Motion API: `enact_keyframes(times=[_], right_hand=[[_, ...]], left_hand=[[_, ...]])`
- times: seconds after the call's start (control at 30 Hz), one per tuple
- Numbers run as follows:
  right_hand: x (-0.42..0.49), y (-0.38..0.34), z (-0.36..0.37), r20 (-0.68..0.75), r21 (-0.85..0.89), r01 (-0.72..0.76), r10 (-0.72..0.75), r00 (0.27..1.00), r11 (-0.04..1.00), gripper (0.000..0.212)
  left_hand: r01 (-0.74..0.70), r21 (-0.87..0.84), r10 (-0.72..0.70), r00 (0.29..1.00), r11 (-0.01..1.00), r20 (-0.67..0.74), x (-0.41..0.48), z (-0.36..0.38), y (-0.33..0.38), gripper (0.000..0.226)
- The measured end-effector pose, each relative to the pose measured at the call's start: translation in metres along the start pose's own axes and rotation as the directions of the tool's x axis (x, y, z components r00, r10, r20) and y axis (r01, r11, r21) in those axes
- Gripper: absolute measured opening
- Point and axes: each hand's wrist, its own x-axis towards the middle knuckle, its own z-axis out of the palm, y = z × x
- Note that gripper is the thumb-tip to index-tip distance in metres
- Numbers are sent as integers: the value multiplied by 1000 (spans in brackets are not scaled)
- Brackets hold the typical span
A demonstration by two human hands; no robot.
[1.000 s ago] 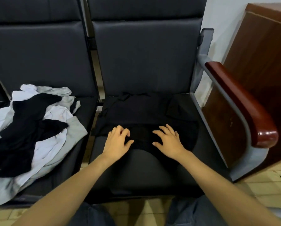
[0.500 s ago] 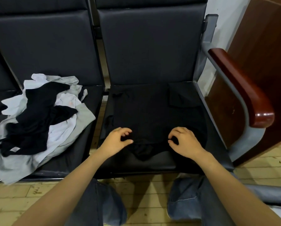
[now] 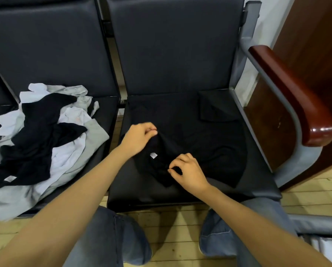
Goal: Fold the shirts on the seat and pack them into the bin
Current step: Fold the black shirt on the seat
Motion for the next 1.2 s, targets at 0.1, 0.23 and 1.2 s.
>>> enact_keyframes(times=[0.1, 0.23, 1.2], right_hand=[[2, -2, -11, -110, -22, 209, -210, 971, 978, 15], [-4, -1, -42, -20, 178, 315, -317, 948, 932, 14], [-64, 25, -90, 495, 210, -289, 153, 855, 934, 11]], left_hand=[[-9, 179, 37, 988, 984, -151, 38, -10, 5, 18], [98, 117, -66, 965, 988, -254, 70, -8, 11, 30], [-86, -21, 88, 969, 996, 231, -135, 19, -32, 21]])
